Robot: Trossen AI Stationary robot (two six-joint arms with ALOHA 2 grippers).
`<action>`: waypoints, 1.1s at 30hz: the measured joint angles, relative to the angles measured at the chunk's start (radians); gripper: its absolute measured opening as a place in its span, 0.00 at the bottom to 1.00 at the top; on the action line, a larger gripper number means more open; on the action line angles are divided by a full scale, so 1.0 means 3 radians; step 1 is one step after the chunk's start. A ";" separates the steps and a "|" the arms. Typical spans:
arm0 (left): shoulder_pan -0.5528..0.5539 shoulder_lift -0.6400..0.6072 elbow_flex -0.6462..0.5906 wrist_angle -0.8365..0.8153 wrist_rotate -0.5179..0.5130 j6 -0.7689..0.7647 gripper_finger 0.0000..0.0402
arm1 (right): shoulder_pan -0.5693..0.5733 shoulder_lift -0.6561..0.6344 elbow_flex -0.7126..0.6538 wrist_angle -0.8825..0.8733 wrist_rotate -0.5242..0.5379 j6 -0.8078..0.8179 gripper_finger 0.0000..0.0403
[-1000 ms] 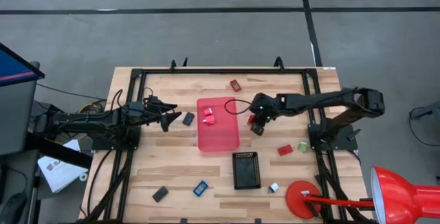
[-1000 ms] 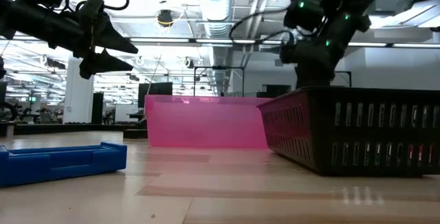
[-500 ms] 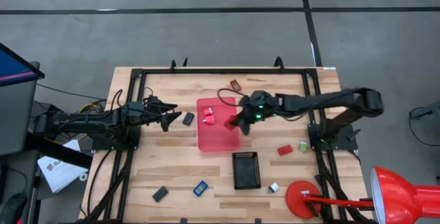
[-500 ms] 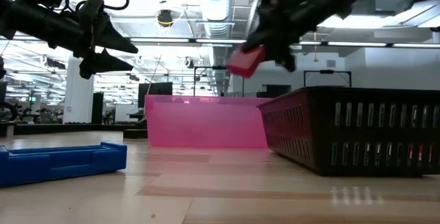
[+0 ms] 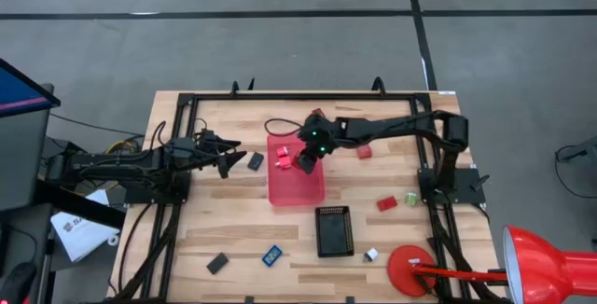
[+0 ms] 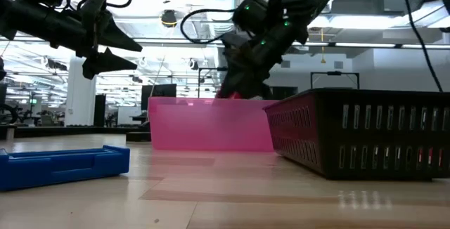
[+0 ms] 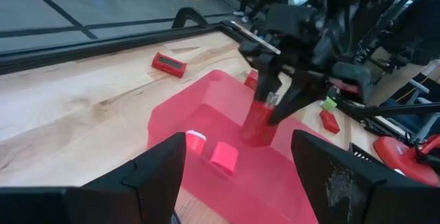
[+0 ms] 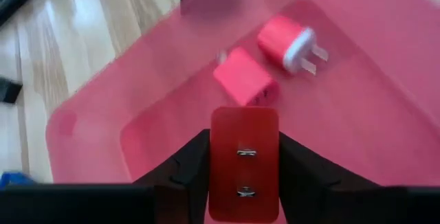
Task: Pick & Place Office items
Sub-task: Put the left red charger adapter into the pink bin, then put the red charger adapter into the pink bin
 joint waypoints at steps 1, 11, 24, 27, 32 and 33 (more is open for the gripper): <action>0.0000 0.0000 0.0000 0.0000 0.0000 0.0000 0.65 | -0.0014 -0.0011 0.0011 -0.0016 0.0032 0.0001 0.38; 0.0000 0.0000 -0.0001 0.0005 0.0000 0.0000 0.65 | -0.0262 -0.0242 0.0029 -0.0126 0.0216 -0.0070 0.59; 0.0000 0.0000 0.0000 0.0006 0.0000 0.0000 0.65 | -0.0530 -0.1441 -0.0514 -0.2338 0.1536 0.1415 0.58; 0.0000 0.0000 0.0000 0.0006 0.0000 0.0000 0.65 | -0.0548 -0.1623 -0.0806 -0.2277 0.1386 0.1901 0.58; 0.0001 0.0000 -0.0001 0.0007 -0.0001 0.0000 0.65 | -0.0550 -0.1574 -0.1057 -0.2081 0.1359 0.2009 0.58; 0.0001 0.0000 0.0000 0.0007 0.0000 0.0000 0.65 | -0.0581 -0.1512 -0.1083 -0.2069 0.1346 0.1957 0.59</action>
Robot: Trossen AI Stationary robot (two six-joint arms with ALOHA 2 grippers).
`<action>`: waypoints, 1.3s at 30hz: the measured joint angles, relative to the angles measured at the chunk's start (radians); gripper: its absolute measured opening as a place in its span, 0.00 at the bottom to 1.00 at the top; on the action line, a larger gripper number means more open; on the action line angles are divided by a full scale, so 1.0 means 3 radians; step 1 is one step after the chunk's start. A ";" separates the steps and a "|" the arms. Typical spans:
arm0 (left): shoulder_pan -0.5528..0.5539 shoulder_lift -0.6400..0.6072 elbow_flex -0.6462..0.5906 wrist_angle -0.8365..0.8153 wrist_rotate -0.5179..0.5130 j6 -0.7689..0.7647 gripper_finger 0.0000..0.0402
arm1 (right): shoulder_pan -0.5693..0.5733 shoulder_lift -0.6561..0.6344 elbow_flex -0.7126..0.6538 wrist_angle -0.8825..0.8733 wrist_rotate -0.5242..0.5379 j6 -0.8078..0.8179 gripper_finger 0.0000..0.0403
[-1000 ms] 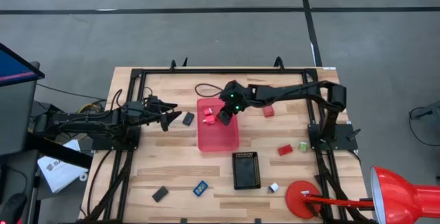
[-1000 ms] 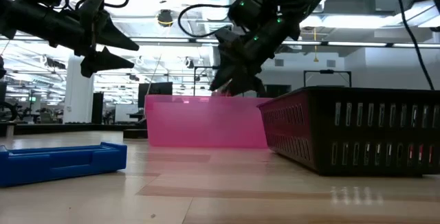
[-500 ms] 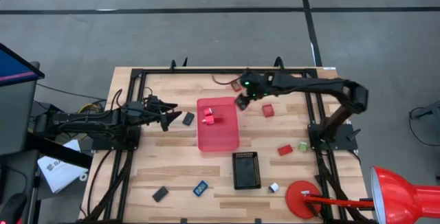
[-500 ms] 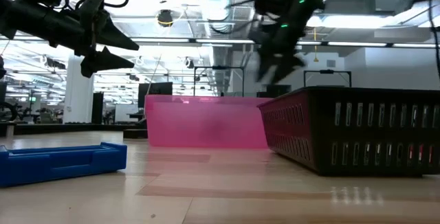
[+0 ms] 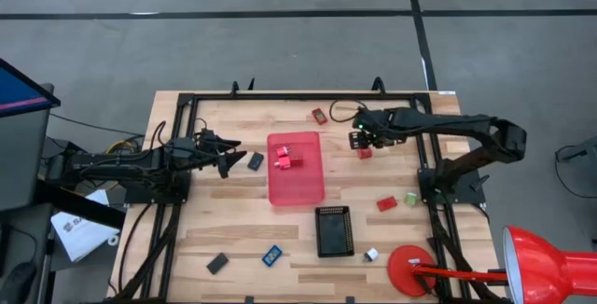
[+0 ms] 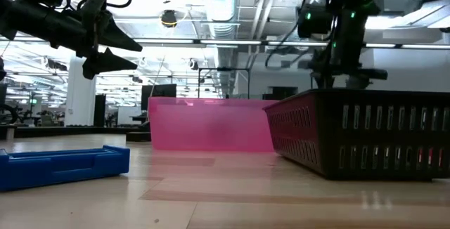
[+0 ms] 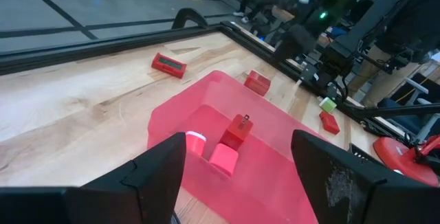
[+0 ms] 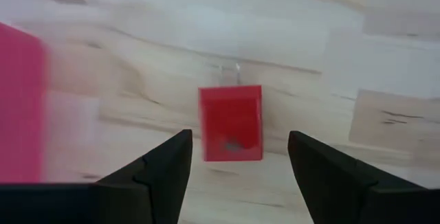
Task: Pick & Place Office items
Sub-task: Put the red charger adapter into the pink bin
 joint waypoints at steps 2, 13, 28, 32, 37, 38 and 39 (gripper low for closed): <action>-0.0001 0.0000 0.0000 0.0000 0.0000 0.0000 0.65 | -0.0074 0.0113 -0.0063 0.0055 -0.0114 -0.0090 0.61; 0.0000 0.0000 0.0000 0.0000 0.0000 0.0000 0.65 | -0.0107 0.0396 -0.0120 0.0516 -0.0344 -0.0367 0.81; 0.0000 0.0001 0.0000 0.0000 0.0000 0.0000 0.65 | -0.0123 0.0863 -0.0118 0.0623 -0.0395 -0.0509 0.89; 0.0000 0.0000 0.0000 0.0000 0.0000 -0.0001 0.65 | -0.0132 0.0889 -0.0106 0.0611 -0.0398 -0.0493 0.83; 0.0000 0.0000 0.0000 0.0000 0.0000 0.0000 0.65 | -0.0134 0.0861 -0.0117 0.0613 -0.0385 -0.0485 0.72; 0.0000 0.0001 0.0000 0.0000 0.0000 -0.0001 0.65 | -0.0134 0.0859 -0.0119 0.0615 -0.0381 -0.0483 0.70; 0.0000 0.0000 0.0000 0.0000 0.0000 0.0000 0.65 | -0.0134 0.0859 -0.0119 0.0617 -0.0378 -0.0483 0.67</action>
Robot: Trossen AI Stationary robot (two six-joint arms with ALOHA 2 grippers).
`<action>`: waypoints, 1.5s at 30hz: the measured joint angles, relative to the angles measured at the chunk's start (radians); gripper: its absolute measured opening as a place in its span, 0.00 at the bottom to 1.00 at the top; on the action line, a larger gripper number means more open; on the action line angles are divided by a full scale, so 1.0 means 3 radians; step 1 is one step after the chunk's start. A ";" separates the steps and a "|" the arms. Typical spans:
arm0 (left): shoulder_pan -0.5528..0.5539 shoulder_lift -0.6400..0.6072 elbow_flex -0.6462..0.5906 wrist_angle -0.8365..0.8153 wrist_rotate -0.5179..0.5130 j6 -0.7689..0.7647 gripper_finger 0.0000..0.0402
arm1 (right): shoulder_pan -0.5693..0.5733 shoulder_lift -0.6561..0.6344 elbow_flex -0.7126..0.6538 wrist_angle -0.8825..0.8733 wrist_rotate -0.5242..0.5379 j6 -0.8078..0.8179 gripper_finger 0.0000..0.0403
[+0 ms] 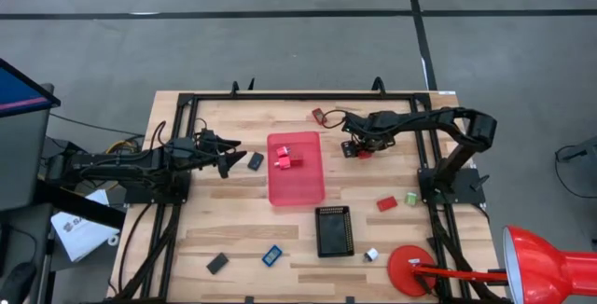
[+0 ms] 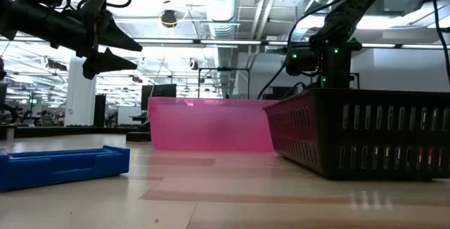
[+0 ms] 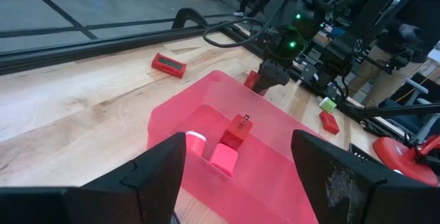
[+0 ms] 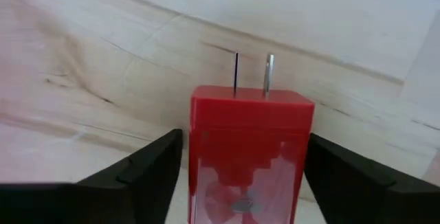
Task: Pick & Place Office items
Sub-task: Put the red charger adapter into the pink bin
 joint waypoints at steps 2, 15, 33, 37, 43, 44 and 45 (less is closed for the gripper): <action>-0.0001 0.0000 0.0000 0.0000 0.0000 0.0000 0.65 | 0.0000 0.0000 0.0000 0.0003 0.0001 0.0000 0.62; 0.0000 0.0000 0.0000 -0.0001 0.0000 0.0000 0.65 | 0.0298 -0.0467 0.0004 0.0595 -0.0754 0.0151 0.50; 0.0000 0.0000 -0.0001 0.0000 0.0001 0.0000 0.65 | 0.0497 0.0133 0.1126 0.1128 -0.1100 -0.0309 0.55; 0.0000 -0.0001 -0.0003 0.0021 0.0000 -0.0001 0.65 | 0.0448 0.0432 0.1434 0.1013 -0.1302 -0.0722 0.54; 0.0000 0.0000 -0.0003 0.0025 0.0000 0.0000 0.65 | 0.0611 0.0595 0.1746 0.0502 -0.1367 -0.1463 0.52; 0.0000 0.0000 -0.0003 0.0025 0.0000 0.0000 0.65 | 0.0669 0.0590 0.1770 0.0452 -0.1368 -0.1512 0.53; 0.0000 0.0000 -0.0003 0.0025 0.0000 0.0000 0.65 | 0.0735 0.0590 0.1777 0.0450 -0.1360 -0.1528 0.54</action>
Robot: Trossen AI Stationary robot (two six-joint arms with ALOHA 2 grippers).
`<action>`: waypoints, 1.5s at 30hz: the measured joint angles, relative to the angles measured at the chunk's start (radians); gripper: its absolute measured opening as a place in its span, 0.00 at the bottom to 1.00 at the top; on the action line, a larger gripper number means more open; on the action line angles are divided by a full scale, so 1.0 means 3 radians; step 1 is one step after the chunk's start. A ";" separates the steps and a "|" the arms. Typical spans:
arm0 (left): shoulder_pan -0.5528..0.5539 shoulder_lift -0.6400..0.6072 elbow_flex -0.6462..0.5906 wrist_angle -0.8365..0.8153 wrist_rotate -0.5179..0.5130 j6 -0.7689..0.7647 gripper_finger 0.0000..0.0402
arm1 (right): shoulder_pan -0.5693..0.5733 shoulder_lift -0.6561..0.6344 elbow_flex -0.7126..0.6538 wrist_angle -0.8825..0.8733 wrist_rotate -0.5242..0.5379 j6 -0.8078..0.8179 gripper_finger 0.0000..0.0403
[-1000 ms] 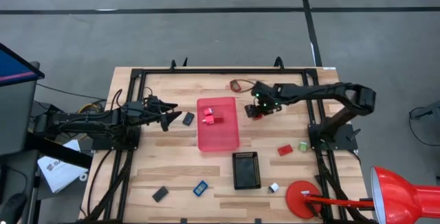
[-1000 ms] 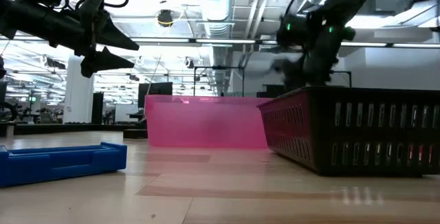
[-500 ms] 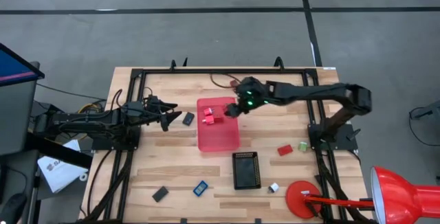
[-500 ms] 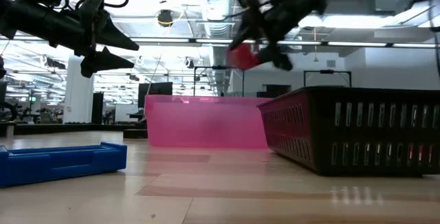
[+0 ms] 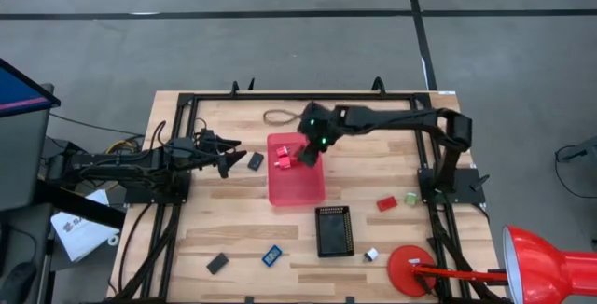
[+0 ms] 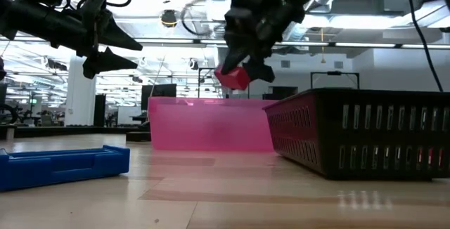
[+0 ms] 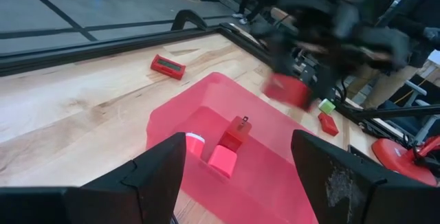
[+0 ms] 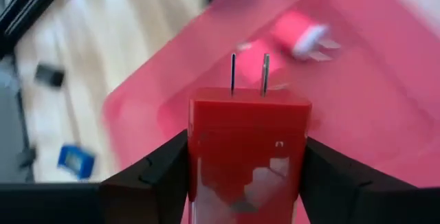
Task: Pick & Place Office items
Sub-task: Put the red charger adapter into the pink bin
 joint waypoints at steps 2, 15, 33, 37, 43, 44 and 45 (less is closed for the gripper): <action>0.0000 0.0000 0.0000 0.0000 0.0000 -0.0001 0.65 | 0.0116 0.0003 -0.0003 -0.0078 -0.0001 -0.0005 0.55; -0.0003 0.0000 0.0000 0.0060 0.0001 -0.0001 0.65 | 0.0379 0.0441 0.0003 -0.0042 0.0000 -0.0067 0.55; -0.0003 0.0000 0.0001 0.0120 0.0000 -0.0001 0.65 | 0.0246 0.0605 0.0119 -0.0049 0.0192 -0.0269 0.57; -0.0003 0.0000 0.0000 0.0120 0.0000 -0.0001 0.65 | 0.0231 0.0605 0.0119 -0.0025 0.0190 -0.0275 0.58; -0.0003 0.0000 0.0001 0.0118 0.0000 0.0000 0.65 | 0.0225 0.0599 0.0119 0.0091 0.0186 -0.0252 0.59; -0.0003 0.0000 0.0001 0.0118 0.0000 -0.0001 0.65 | 0.0225 0.0592 0.0119 0.0102 0.0184 -0.0250 0.59; -0.0003 0.0000 0.0001 0.0118 0.0000 0.0000 0.65 | 0.0225 0.0585 0.0119 0.0115 0.0179 -0.0232 0.59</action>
